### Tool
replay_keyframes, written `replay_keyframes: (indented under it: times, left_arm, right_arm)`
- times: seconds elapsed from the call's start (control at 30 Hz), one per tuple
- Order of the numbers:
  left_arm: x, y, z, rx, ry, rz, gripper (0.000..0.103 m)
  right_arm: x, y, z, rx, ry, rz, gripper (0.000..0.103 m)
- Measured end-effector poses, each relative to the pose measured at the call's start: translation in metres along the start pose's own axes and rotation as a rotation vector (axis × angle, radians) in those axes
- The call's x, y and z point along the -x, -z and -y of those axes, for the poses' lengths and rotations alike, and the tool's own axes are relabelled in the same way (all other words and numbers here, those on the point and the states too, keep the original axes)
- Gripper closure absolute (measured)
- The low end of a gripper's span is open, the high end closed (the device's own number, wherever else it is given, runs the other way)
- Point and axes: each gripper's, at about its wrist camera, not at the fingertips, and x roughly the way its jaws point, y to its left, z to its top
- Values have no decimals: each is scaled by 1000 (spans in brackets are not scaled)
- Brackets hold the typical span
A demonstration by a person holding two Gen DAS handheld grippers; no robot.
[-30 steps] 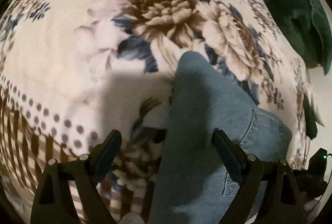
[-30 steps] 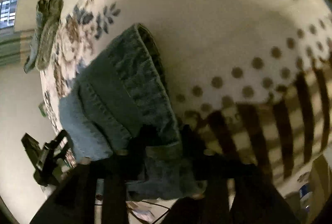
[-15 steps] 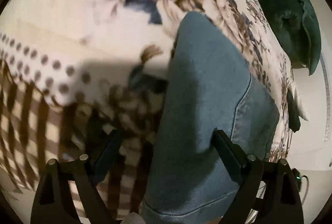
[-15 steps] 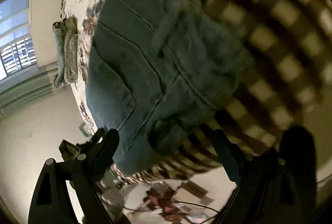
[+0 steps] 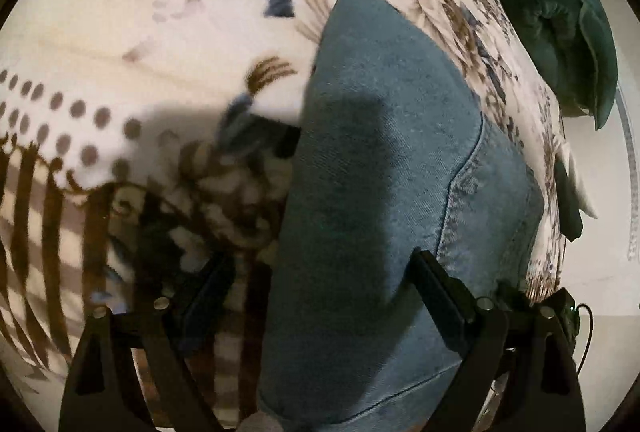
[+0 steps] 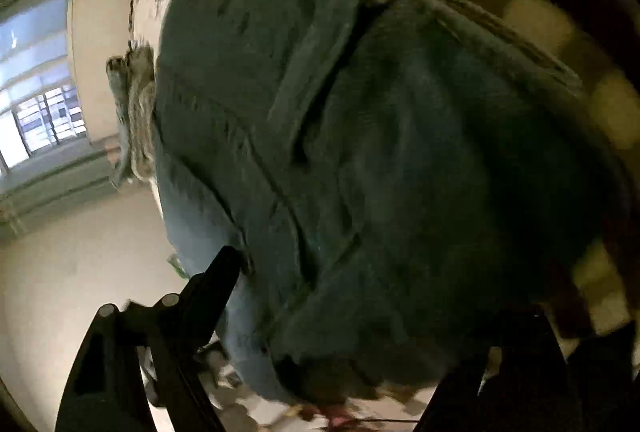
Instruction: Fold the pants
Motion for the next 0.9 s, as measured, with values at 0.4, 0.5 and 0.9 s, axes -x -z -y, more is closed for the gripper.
replay_keyframes:
  times: [0.4,0.5,0.9]
  left_arm:
    - [3,2,7,-3,86,69,61]
    - [19,6,15,-29,103,113,83]
    - [118,-12,53,-10,171,232,87]
  right_arm:
    - [-21,19,-28,114,47,-3,63]
    - [-5,17,-41,134,59,1,67]
    - [83,0,-148,299,46,-53,72]
